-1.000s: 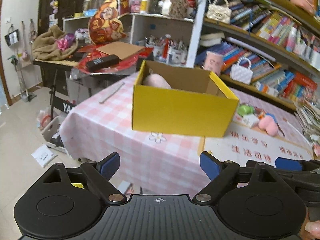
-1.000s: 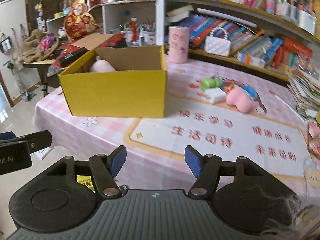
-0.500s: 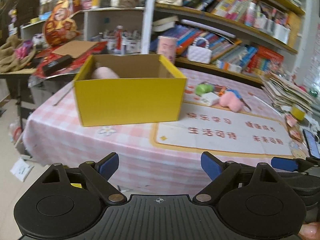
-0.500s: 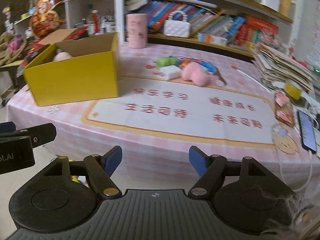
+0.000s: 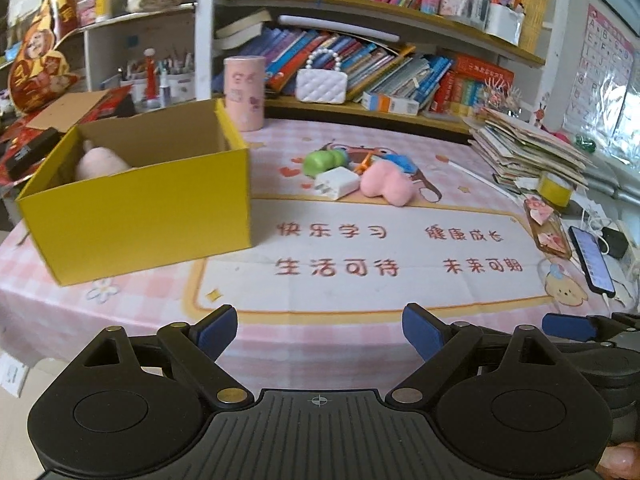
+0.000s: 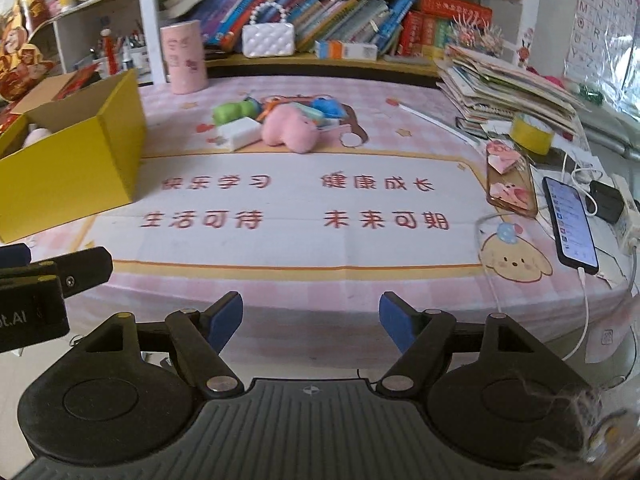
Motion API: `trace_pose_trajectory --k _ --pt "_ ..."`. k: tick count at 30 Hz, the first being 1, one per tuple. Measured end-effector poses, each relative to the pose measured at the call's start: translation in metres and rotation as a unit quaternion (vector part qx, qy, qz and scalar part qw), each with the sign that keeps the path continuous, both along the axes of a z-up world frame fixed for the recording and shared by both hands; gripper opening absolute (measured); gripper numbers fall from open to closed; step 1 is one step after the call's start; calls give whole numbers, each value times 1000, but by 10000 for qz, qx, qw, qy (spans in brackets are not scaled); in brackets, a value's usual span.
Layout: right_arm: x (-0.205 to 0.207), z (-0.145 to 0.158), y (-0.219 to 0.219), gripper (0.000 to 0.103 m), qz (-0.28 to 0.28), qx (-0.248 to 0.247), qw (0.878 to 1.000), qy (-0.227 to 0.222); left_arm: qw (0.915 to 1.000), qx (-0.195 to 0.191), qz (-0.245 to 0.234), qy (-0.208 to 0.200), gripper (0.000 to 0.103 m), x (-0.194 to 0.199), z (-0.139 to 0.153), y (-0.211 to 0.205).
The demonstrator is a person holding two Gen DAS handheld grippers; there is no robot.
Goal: Organize objects
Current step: 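Move both tools toward the remaining toys on the printed mat, then grasp the white charger plug with the left tool while the right tool grasps the pink plush chick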
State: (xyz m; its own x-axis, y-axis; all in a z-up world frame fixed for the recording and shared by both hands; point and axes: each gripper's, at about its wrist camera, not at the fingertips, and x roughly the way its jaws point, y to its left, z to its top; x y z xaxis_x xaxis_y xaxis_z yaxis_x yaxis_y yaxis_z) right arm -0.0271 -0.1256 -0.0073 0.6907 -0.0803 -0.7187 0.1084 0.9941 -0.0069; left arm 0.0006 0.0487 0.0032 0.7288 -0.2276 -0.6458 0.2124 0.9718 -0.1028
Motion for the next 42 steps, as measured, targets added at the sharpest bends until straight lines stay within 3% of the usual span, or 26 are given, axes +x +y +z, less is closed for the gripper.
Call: trace_pose_trajectory --k 10,18,25,32,42 --pt "47 -9 -42 81 72 63 9997 223 9997 60 7 239 95 44 -11 -42" --pt "93 -7 -64 82 447 208 9987 148 9990 146 346 245 95 85 -8 -62" --pt "140 -5 -78 77 941 255 9952 -115 9970 377 671 93 95 119 -4 -77" --pt "196 -13 -84 62 1548 374 9869 -239 9929 737 932 91 95 151 -10 -88" --pt "278 -33 -62 65 2347 355 9712 -210 9879 1035 1126 267 95 169 -17 -99"
